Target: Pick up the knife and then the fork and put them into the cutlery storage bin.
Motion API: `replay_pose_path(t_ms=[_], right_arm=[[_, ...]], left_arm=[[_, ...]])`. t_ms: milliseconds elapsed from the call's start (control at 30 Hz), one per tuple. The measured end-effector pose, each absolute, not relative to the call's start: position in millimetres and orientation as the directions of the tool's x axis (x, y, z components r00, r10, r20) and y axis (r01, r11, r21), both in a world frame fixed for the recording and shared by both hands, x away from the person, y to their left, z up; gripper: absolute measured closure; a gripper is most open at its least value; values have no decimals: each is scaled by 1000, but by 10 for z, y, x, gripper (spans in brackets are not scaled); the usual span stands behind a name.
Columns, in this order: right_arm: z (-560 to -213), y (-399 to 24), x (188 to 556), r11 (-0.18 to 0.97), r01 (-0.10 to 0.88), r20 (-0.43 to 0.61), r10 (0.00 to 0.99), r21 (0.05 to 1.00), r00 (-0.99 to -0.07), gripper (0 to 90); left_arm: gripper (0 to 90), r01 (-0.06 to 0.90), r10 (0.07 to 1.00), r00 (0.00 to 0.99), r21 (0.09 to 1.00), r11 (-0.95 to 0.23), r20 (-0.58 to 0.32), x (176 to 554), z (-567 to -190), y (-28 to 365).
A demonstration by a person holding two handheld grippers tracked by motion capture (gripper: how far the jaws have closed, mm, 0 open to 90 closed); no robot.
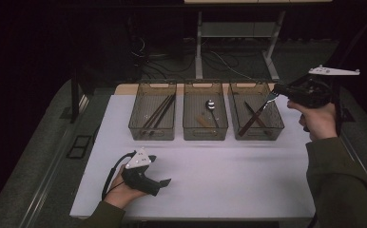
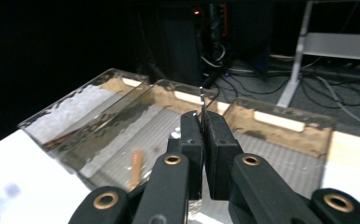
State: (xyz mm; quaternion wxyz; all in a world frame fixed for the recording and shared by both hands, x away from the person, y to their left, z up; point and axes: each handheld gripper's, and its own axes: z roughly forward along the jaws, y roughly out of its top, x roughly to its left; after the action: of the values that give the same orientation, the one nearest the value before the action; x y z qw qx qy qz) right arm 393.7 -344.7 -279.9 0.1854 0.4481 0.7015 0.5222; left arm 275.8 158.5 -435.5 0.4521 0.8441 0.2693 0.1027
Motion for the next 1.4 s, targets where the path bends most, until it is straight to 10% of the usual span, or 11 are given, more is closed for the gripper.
replay_pose_path(t_ms=[1400], right_arm=[[-3275,-3323,4743,150,601,175,877,785,-448,862]], left_arm=[[10,364,538,839,818,-446,-80,2751,-4373,1563]])
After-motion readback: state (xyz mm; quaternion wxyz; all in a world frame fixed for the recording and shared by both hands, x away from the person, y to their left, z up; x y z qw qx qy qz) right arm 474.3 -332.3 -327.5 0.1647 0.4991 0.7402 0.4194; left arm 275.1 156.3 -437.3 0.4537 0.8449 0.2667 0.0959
